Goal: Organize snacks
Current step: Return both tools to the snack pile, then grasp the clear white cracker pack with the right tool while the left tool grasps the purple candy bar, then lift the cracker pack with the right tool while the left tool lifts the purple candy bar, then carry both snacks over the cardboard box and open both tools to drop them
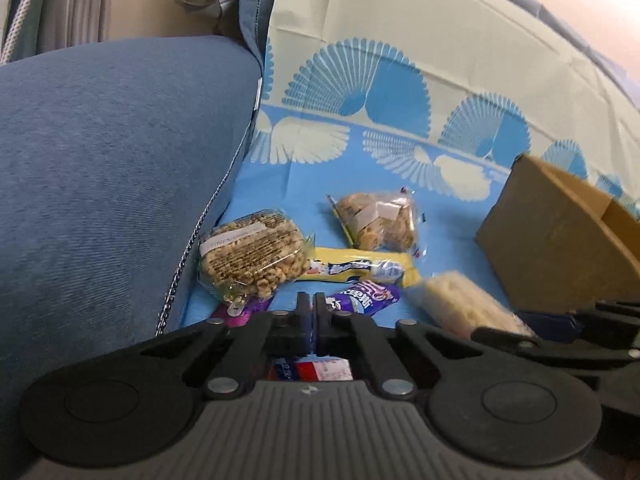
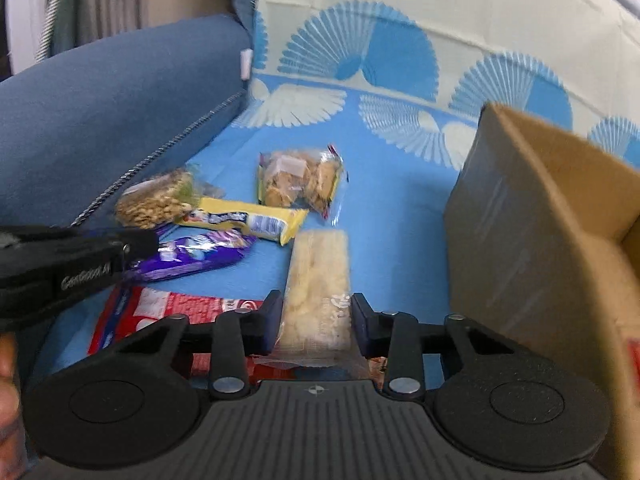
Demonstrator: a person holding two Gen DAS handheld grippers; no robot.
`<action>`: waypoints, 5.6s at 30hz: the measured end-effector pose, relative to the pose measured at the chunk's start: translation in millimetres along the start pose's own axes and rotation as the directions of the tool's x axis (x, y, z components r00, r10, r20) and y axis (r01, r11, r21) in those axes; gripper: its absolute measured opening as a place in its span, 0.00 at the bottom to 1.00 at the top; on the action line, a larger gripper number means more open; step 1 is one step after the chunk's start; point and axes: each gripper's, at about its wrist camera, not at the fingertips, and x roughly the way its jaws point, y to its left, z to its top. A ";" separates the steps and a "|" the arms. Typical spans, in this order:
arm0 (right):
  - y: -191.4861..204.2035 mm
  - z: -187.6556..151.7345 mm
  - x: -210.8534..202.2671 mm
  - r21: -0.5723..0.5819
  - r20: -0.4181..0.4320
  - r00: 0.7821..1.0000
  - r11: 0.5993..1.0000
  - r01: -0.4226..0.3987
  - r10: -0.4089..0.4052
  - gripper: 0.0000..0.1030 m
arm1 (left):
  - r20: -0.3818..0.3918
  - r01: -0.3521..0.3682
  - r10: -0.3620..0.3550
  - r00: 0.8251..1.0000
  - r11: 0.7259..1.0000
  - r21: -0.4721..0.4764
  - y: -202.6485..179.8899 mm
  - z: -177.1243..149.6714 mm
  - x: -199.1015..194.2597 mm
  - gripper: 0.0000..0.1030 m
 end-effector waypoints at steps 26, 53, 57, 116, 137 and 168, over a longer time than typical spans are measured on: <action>-0.7 -69.4 -80.1 0.070 -0.080 0.991 0.992 -0.105 0.110 0.61 | -0.005 0.052 -0.053 0.999 0.998 -0.020 -7.9 -5.4 -20.0 0.41; 4.6 -74.0 -52.1 0.047 -0.128 0.981 0.989 -0.142 0.147 0.38 | 0.049 0.025 -0.028 0.998 0.997 0.077 -22.0 -7.3 -6.4 0.14; -0.5 -76.1 -57.0 0.072 -0.111 0.985 0.990 -0.124 0.132 0.37 | 0.043 0.057 -0.055 0.998 0.998 -0.038 -9.1 -7.6 -37.2 0.14; -8.6 -92.2 -67.6 0.039 -0.130 0.982 0.990 -0.134 0.138 0.47 | -0.406 0.114 -0.161 0.900 0.984 -0.139 -21.4 -46.4 -43.2 0.40; -10.9 -79.9 -82.4 0.038 -0.041 0.991 0.991 -0.129 0.130 0.37 | -0.413 0.098 -0.112 0.904 0.994 -0.055 -32.6 -48.1 -40.4 0.26; -19.4 -38.4 -152.9 0.005 0.226 0.953 0.978 -0.207 0.201 0.37 | 0.000 0.141 -0.146 0.989 0.954 -0.266 2.0 -24.6 -101.1 0.18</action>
